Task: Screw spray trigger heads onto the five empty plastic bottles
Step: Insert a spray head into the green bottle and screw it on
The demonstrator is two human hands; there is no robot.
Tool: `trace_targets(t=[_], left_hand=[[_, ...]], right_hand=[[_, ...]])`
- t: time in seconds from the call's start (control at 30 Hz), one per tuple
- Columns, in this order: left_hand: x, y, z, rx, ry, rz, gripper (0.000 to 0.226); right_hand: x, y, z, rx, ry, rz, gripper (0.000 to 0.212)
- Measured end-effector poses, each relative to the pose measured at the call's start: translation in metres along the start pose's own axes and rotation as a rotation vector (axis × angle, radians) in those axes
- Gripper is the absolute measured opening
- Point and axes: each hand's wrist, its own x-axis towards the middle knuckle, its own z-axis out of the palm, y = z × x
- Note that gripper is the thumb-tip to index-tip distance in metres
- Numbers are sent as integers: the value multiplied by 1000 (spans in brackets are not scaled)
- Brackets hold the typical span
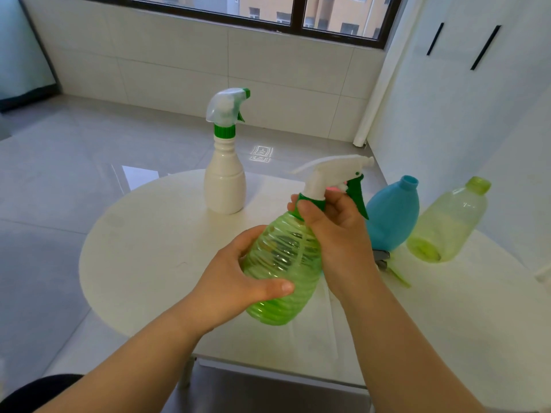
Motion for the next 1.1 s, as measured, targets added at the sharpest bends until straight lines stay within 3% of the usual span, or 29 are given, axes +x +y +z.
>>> trace_targets(t=[0.1, 0.23, 0.37, 0.5, 0.6, 0.8, 1.1], left_hand=[[-2, -2, 3, 54, 44, 41, 61], [1, 0, 0, 18, 40, 49, 65], [4, 0, -6, -81, -14, 17, 84], [2, 1, -7, -140, -94, 1, 91], [2, 1, -9, -164, -142, -24, 93], [0, 2, -7, -138, -218, -57, 86], [3, 0, -13, -158, -153, -109, 99]], right_hand=[[-1, 1, 6, -79, 31, -30, 23], [-4, -2, 4, -154, -155, -70, 23], [-4, -1, 0, -50, -216, -63, 34], [0, -3, -2, 85, -144, -54, 18], [3, -6, -8, 226, -204, 5, 15], [2, -12, -18, 7, -373, 27, 27], [6, -7, -20, 13, -293, 62, 25]])
